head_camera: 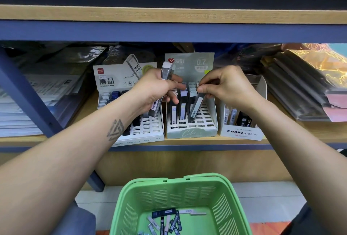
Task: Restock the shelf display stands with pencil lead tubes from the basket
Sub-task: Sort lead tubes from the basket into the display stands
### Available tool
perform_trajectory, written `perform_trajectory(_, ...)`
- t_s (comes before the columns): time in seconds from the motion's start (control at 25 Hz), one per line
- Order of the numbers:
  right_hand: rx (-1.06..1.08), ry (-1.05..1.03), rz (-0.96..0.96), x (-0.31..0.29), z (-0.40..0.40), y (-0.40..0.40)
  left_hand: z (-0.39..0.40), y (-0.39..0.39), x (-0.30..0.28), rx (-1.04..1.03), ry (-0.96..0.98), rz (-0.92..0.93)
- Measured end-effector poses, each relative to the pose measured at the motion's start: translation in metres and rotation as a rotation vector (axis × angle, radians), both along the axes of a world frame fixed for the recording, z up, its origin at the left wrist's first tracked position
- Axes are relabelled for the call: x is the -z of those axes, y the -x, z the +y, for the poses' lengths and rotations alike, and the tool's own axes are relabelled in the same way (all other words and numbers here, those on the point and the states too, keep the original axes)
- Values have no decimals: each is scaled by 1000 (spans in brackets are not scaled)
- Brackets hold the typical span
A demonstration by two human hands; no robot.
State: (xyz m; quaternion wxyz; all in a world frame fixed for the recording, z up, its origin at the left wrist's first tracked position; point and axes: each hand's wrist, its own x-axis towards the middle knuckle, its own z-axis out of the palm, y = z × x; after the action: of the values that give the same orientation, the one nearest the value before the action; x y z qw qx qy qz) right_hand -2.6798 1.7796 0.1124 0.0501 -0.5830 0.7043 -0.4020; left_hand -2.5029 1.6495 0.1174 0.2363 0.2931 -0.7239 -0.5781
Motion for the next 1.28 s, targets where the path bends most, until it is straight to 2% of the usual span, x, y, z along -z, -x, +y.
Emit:
perform_trajectory(0.12,-23,-41,20,-2,0,-1,1,-1,0,-6,15,-21)
perform_trajectory(0.28,6,44,114,2,-5,-6,2,-1,0,-8,19,-25)
perform_trajectory(0.44,26,20,39,0,-5,-3,1,-1,0,-2,17,-28)
perform_trajectory(0.6,-40,-9,-42,-2,1,-3,-1,0,1,0,13,-29)
perform_trajectory(0.92,-54,-105,47,-9,4,-3,-3,0,3,7,4,-28)
perform_trajectory(1.04,-52,-92,135,-6,-2,-5,-2,1,3,9,5,-25)
perform_trajectory(1.2,-152,-115,471,9,-12,-18,-2,2,3,7,4,-15)
perform_trajectory(1.28,-107,-89,435,12,-11,-19,-3,2,3,10,4,-12)
